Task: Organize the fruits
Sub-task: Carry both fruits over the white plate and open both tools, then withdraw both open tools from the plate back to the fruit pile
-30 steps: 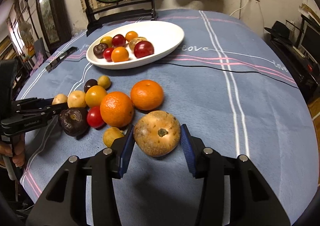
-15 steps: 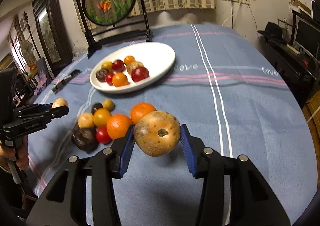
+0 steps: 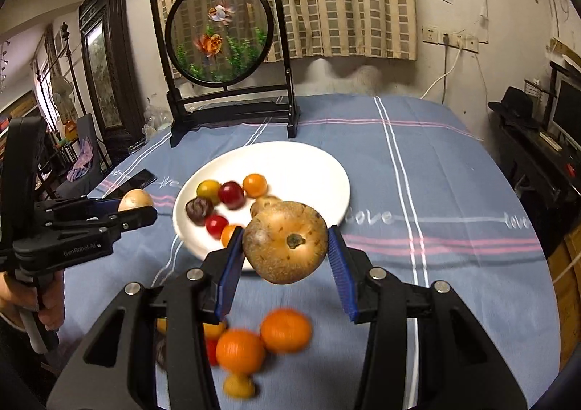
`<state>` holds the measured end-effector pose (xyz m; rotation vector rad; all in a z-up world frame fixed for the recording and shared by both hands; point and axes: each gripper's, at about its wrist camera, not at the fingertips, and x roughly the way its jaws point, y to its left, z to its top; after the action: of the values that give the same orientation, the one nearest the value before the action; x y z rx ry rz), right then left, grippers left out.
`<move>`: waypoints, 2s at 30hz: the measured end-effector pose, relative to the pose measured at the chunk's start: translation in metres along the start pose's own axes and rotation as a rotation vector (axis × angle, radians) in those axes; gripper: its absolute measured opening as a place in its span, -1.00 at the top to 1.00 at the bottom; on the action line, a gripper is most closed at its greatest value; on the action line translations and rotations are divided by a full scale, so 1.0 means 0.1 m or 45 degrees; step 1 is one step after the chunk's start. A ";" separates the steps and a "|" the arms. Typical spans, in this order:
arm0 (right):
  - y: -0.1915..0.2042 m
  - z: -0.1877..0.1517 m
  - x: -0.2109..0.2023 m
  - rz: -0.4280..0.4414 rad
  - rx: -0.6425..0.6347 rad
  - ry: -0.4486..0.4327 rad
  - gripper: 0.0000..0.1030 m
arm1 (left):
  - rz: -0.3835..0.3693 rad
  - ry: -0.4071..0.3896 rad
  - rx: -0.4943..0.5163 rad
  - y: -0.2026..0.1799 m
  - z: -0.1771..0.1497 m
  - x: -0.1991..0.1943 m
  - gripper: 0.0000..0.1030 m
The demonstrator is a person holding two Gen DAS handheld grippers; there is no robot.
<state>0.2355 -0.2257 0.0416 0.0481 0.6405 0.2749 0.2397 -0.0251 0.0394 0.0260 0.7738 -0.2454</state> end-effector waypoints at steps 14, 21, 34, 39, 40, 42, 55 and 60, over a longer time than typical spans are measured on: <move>-0.16 0.42 1.41 -0.068 0.040 0.209 0.10 | 0.039 0.147 -0.116 0.21 0.73 1.13 0.22; -0.07 0.43 1.68 -0.105 -0.027 0.266 -0.16 | 0.109 0.189 -0.121 0.27 0.82 1.50 0.14; -0.39 0.24 1.02 -0.051 0.223 0.195 -0.24 | 0.152 -0.003 -0.140 0.19 0.58 0.80 -0.77; -0.44 0.03 0.66 -0.046 0.264 0.199 -0.25 | 0.152 0.018 -0.132 0.14 0.25 0.47 -0.79; -0.44 -0.02 0.60 -0.045 0.268 0.199 -0.25 | 0.151 0.019 -0.130 0.14 0.20 0.41 -0.80; -0.43 -0.15 0.46 -0.042 0.281 0.195 -0.27 | 0.132 0.024 -0.122 0.12 0.06 0.29 -0.84; -0.26 -0.90 -0.08 0.011 0.376 0.186 -0.47 | 0.080 0.041 -0.149 0.14 -0.82 -0.23 -0.87; -0.30 -1.07 -0.14 -0.008 0.413 0.203 -0.47 | 0.083 0.071 -0.137 0.12 -1.01 -0.29 -0.87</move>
<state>0.1685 -0.2623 -0.0398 0.3378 0.8390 0.1673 0.1531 0.0044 -0.0133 -0.0433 0.8396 -0.1414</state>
